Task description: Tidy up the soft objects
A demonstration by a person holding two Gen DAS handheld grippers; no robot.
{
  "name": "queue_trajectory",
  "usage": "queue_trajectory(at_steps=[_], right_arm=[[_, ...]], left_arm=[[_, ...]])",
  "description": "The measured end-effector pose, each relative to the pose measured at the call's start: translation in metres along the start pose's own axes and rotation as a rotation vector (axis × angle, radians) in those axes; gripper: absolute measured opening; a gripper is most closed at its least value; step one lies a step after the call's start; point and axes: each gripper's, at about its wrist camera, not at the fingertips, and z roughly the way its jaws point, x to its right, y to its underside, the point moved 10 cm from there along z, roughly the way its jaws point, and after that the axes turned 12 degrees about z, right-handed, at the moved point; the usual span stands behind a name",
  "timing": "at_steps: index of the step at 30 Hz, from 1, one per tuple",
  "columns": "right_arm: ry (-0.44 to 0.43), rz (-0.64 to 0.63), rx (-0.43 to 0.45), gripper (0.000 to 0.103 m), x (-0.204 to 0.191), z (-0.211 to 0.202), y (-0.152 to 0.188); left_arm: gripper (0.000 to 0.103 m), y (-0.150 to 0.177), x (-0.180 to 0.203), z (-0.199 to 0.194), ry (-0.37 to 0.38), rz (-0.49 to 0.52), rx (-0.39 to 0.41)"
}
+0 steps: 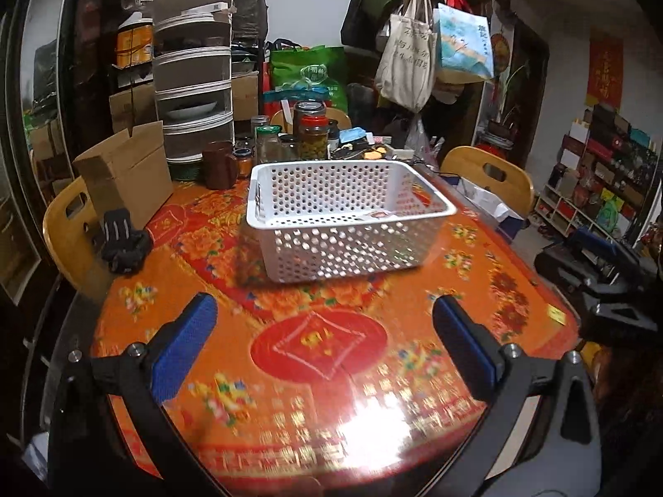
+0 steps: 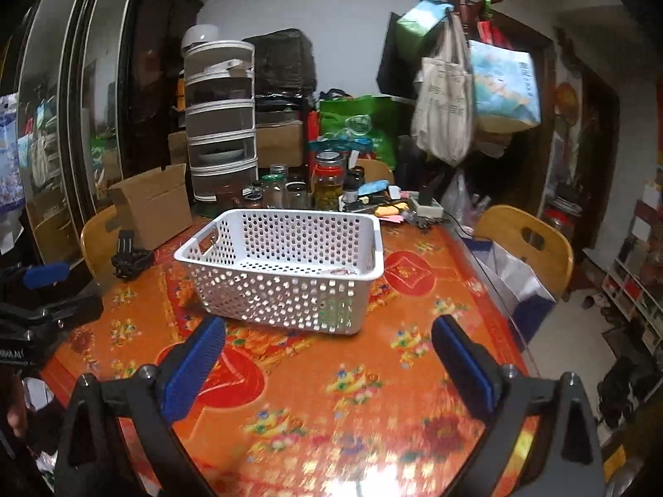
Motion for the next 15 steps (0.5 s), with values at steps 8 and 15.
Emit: queue_trajectory(at_steps=[8,15], right_arm=[[-0.086,0.004,-0.102,0.1,-0.02,-0.025,0.025],[0.024,-0.01,-0.157,0.1,-0.004,0.047,0.013]], left_arm=[[0.103,0.004,0.008,-0.017,-0.025,0.027,0.011],[0.103,-0.009,-0.005,0.053,-0.036,0.012,-0.035]])
